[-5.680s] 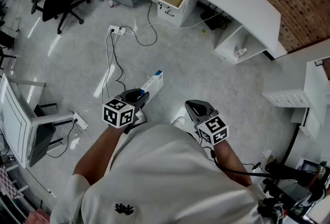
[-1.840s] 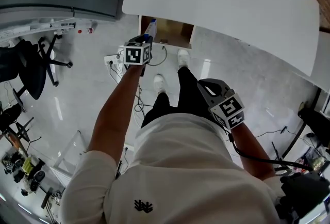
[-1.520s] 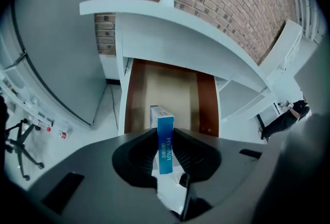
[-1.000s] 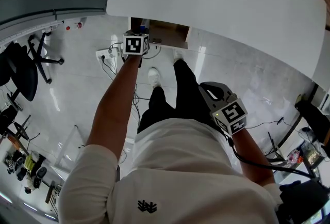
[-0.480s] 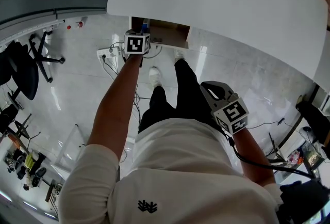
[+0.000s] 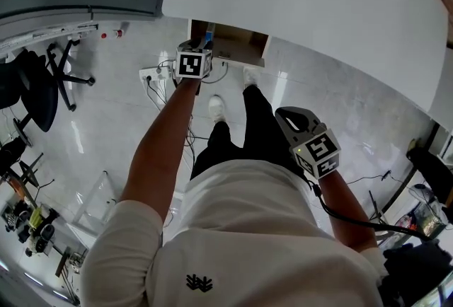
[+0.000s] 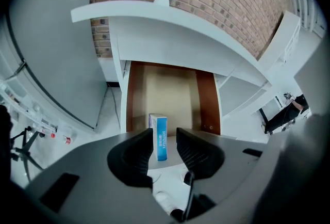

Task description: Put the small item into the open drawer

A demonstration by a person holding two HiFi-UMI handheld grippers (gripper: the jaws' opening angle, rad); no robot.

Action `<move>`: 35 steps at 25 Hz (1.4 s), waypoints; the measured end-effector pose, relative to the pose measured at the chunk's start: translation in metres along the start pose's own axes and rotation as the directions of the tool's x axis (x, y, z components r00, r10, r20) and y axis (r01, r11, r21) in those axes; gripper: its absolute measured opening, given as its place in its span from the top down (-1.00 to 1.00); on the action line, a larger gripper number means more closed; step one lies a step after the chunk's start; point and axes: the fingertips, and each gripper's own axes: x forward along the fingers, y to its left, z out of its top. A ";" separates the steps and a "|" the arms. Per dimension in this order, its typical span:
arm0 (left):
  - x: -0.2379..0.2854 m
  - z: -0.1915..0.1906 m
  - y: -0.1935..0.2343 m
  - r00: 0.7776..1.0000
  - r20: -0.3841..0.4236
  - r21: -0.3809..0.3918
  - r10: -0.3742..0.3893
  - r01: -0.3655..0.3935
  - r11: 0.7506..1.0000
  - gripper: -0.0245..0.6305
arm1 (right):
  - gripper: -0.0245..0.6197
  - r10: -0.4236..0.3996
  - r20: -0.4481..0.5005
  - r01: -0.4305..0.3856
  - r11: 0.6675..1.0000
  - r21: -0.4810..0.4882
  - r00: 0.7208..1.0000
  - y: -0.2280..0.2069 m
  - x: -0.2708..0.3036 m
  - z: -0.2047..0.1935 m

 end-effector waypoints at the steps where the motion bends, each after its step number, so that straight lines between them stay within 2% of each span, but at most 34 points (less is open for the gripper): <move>1: -0.008 0.001 -0.001 1.000 0.016 0.004 -0.004 0.004 1.000 0.45 | 0.82 -0.002 0.007 0.002 1.000 -0.005 1.000 0.005 -0.001 0.002; 8: -0.081 -0.023 -0.005 0.996 0.080 0.013 -0.041 0.040 0.999 0.45 | 0.82 -0.015 0.054 0.017 0.999 -0.038 0.998 0.053 -0.008 0.008; 15: -0.175 -0.061 -0.020 0.975 0.166 0.025 -0.144 0.142 0.990 0.47 | 0.82 -0.030 0.106 0.037 0.997 -0.067 0.994 0.113 -0.017 0.009; 19: -0.231 -0.086 -0.029 0.955 0.218 0.052 -0.202 0.195 0.979 0.56 | 0.82 -0.042 0.140 0.054 0.995 -0.079 0.989 0.152 -0.022 0.013; 25: -0.310 -0.118 -0.046 0.933 0.238 0.131 -0.269 0.244 0.961 0.69 | 0.82 -0.067 0.188 0.087 0.991 -0.099 0.980 0.198 -0.032 0.022; 30: -0.367 -0.138 -0.065 0.898 0.280 0.171 -0.339 0.301 0.938 0.80 | 0.82 -0.068 0.210 0.092 0.990 -0.104 0.975 0.231 -0.039 0.016; 35: -0.413 -0.160 -0.074 0.865 0.300 0.167 -0.401 0.367 0.915 0.84 | 0.82 -0.068 0.222 0.096 0.988 -0.119 0.973 0.264 -0.041 0.012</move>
